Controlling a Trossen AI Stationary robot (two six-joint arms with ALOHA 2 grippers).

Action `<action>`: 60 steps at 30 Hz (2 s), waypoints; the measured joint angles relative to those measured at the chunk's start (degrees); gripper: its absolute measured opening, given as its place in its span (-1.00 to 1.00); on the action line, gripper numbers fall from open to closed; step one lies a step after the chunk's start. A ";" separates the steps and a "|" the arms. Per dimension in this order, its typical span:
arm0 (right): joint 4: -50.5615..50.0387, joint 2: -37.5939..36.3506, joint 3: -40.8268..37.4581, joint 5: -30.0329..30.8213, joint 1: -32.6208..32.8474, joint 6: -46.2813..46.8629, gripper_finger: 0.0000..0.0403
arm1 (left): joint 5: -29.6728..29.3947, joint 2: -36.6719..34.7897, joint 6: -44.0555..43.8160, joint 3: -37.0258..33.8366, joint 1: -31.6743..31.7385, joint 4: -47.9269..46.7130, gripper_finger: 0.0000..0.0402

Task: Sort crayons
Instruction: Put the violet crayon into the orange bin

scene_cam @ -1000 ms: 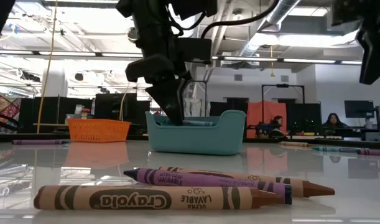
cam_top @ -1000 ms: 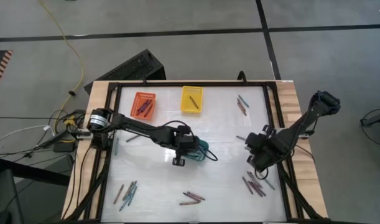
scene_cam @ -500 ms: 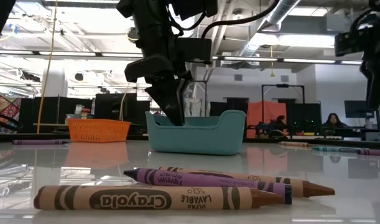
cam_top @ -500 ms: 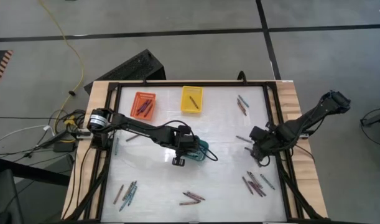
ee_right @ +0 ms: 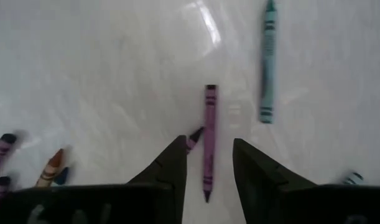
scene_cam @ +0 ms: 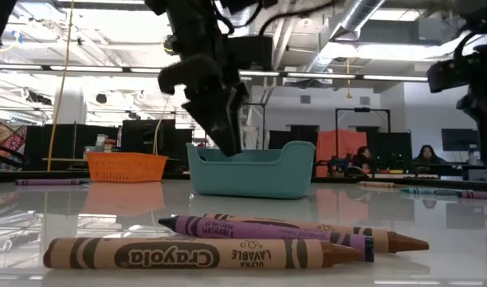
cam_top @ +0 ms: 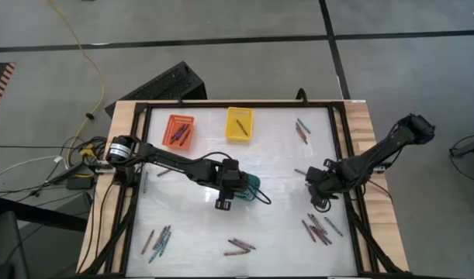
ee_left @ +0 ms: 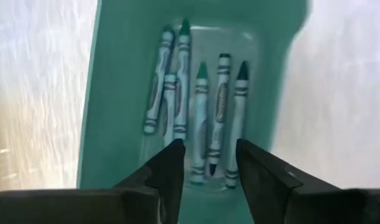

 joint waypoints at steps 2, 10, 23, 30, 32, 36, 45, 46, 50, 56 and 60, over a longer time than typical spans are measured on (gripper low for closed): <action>0.74 1.49 0.00 0.11 -0.06 -1.75 -0.40 | -0.02 -0.99 0.01 0.00 -0.55 1.44 -0.32; 2.37 7.08 0.00 0.37 -2.71 -7.51 -0.40 | -0.15 -5.54 -0.87 0.00 -3.38 4.18 -0.31; 7.32 8.53 0.00 -1.80 -10.64 -15.72 -0.40 | -1.57 -8.75 -4.66 0.00 -10.03 4.28 -0.31; 10.13 9.93 -2.89 -4.82 -11.80 -16.42 -0.40 | -3.80 -8.75 -5.96 0.00 -12.98 4.09 -0.31; 11.46 10.41 -4.21 -5.29 -12.04 -16.07 -0.40 | -4.36 -8.75 -6.12 0.00 -13.66 4.01 -0.31; 12.32 10.52 -5.00 -5.19 -12.55 -15.99 -0.43 | -4.59 -8.72 -7.08 0.00 -14.35 3.52 -0.31; 13.84 10.23 -5.01 -4.81 -12.59 -17.90 -0.96 | -4.72 -8.70 -7.75 0.00 -14.39 3.16 -0.31; 13.80 10.23 -5.01 -4.81 -12.59 -17.86 -0.96 | -4.72 -8.68 -7.75 0.00 -14.40 3.27 -0.31; 13.77 10.23 -4.90 -4.85 -12.96 -17.87 -0.97 | -4.70 -8.68 -8.18 0.00 -14.50 3.55 -0.31; 11.43 10.49 -1.88 -4.37 -12.96 -18.15 -0.99 | -4.70 -8.66 -8.51 0.00 -15.02 3.78 -0.31; 9.49 10.29 2.12 -3.60 -13.00 -19.32 -0.99 | -7.19 -8.66 -9.42 0.00 -15.06 5.16 -0.31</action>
